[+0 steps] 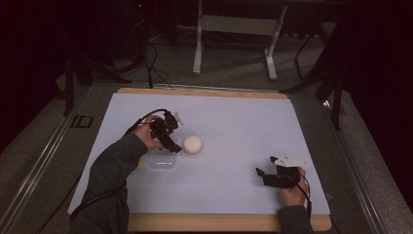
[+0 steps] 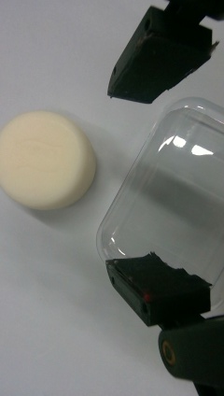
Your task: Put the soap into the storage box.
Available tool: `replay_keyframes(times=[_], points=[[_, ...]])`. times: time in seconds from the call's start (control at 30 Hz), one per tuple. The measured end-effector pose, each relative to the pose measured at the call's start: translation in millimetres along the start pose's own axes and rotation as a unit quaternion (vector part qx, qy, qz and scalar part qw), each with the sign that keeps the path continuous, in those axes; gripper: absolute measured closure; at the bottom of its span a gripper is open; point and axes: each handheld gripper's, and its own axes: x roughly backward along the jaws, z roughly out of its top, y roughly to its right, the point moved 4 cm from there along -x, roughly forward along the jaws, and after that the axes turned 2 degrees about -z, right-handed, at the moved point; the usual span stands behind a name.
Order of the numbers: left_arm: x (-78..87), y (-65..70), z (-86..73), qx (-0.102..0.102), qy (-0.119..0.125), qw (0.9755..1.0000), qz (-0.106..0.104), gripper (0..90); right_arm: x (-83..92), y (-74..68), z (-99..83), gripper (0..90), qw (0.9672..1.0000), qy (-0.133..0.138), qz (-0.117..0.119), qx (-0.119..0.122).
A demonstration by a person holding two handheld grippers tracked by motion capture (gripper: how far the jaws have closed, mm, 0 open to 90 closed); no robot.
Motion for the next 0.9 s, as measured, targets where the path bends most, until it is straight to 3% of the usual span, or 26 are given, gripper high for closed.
replay_keyframes(times=[0.17, 0.9], points=[[-4.3, 0.6, 1.8, 0.004, -0.007, 1.0000, -0.001, 14.9, 0.0, 0.1, 0.1, 23.5, 1.0000, 0.001, 0.000, 0.001], [-16.3, 6.8, 18.2, -0.017, -0.052, 0.9985, -0.001, 15.6, 0.4, -0.1, 0.1, 22.8, 1.0000, 0.003, 0.002, 0.002]])
